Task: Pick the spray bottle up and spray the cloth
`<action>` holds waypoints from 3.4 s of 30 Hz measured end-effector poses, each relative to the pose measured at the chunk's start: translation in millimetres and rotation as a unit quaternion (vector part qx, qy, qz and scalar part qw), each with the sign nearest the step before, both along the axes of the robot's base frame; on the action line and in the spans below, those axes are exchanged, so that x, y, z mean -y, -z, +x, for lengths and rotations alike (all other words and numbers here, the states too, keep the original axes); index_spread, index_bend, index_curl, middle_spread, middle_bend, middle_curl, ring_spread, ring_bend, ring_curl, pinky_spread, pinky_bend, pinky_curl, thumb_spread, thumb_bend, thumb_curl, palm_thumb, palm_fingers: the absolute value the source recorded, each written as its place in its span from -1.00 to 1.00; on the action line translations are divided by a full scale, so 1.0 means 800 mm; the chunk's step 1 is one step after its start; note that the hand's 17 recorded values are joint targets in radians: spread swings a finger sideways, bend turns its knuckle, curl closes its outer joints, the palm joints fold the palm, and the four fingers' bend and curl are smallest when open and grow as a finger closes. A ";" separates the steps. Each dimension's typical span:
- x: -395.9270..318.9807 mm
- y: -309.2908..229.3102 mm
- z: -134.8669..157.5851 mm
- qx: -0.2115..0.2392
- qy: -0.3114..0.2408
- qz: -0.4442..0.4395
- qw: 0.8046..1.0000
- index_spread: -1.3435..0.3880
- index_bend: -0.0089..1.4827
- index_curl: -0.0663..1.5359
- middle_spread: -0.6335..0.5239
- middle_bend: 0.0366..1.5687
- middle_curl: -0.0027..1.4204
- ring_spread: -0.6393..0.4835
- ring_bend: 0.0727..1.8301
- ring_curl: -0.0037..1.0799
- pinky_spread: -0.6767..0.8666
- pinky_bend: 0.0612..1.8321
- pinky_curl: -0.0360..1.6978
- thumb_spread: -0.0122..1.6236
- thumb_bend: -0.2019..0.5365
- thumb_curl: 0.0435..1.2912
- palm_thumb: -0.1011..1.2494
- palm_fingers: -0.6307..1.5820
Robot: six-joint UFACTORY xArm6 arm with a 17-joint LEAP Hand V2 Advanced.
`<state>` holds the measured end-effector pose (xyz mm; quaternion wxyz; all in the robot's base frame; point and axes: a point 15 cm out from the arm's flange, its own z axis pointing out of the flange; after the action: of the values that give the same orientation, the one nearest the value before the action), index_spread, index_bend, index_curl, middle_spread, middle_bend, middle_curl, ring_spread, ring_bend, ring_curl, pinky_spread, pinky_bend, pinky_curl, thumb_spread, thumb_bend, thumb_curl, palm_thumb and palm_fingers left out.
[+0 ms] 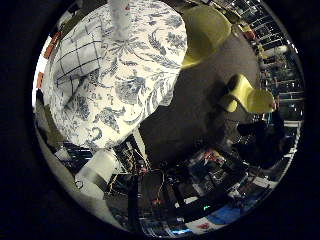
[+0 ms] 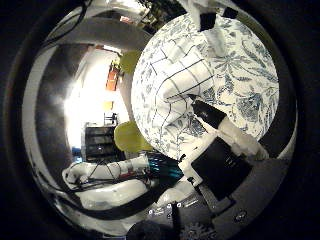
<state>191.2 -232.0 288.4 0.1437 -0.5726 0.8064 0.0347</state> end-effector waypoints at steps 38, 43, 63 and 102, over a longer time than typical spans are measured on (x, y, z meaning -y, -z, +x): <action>0.111 0.049 0.041 0.198 0.162 0.207 0.944 0.29 -0.80 -0.61 0.25 -0.65 -0.48 0.54 -0.67 -0.52 0.39 -0.61 -0.60 0.24 -0.53 -0.56 -0.03 -0.28; 0.119 0.062 0.049 0.217 0.163 0.211 0.939 0.30 -0.79 -0.61 0.26 -0.65 -0.48 0.54 -0.66 -0.51 0.38 -0.60 -0.60 0.24 -0.52 -0.57 -0.03 -0.29; 0.111 0.090 0.128 0.286 0.148 0.255 0.912 0.34 -0.79 -0.61 0.33 -0.65 -0.50 0.52 -0.60 -0.49 0.38 -0.55 -0.61 0.26 -0.52 -0.55 0.01 -0.32; 0.015 0.072 0.324 0.339 0.114 0.282 0.890 0.17 -0.21 -0.27 -0.22 0.00 -0.23 -0.22 0.04 -0.18 -0.64 -0.10 -0.53 0.18 -0.49 -0.32 0.63 0.81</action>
<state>450.1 -244.1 231.0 0.5664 -0.3892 0.7249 0.0476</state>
